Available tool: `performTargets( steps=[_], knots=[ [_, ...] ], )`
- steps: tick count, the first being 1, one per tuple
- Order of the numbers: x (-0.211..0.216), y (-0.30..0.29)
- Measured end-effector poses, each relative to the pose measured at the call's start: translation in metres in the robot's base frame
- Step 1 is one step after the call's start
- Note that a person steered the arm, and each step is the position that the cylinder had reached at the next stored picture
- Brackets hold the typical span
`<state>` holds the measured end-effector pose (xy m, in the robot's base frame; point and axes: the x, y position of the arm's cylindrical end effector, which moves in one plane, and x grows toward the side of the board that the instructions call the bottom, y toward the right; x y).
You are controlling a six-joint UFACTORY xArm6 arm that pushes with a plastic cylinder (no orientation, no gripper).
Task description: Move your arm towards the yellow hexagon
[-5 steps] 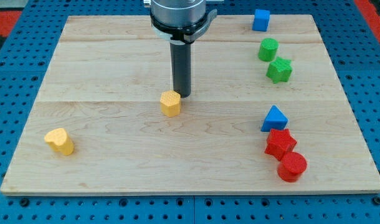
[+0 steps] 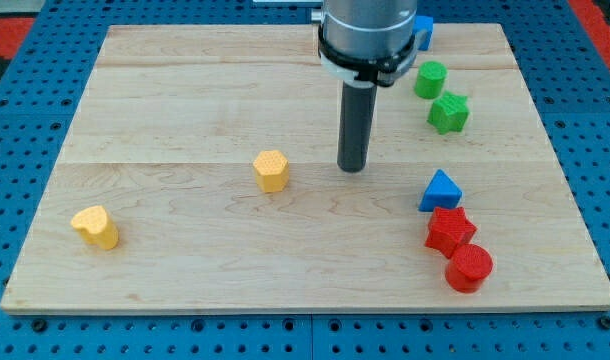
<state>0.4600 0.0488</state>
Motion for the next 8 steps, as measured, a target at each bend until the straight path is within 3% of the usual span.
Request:
performTargets(
  steps=[1,2,8],
  knots=[
    [0.034,-0.010],
    [0.048,-0.064],
    [0.048,-0.113]
  ],
)
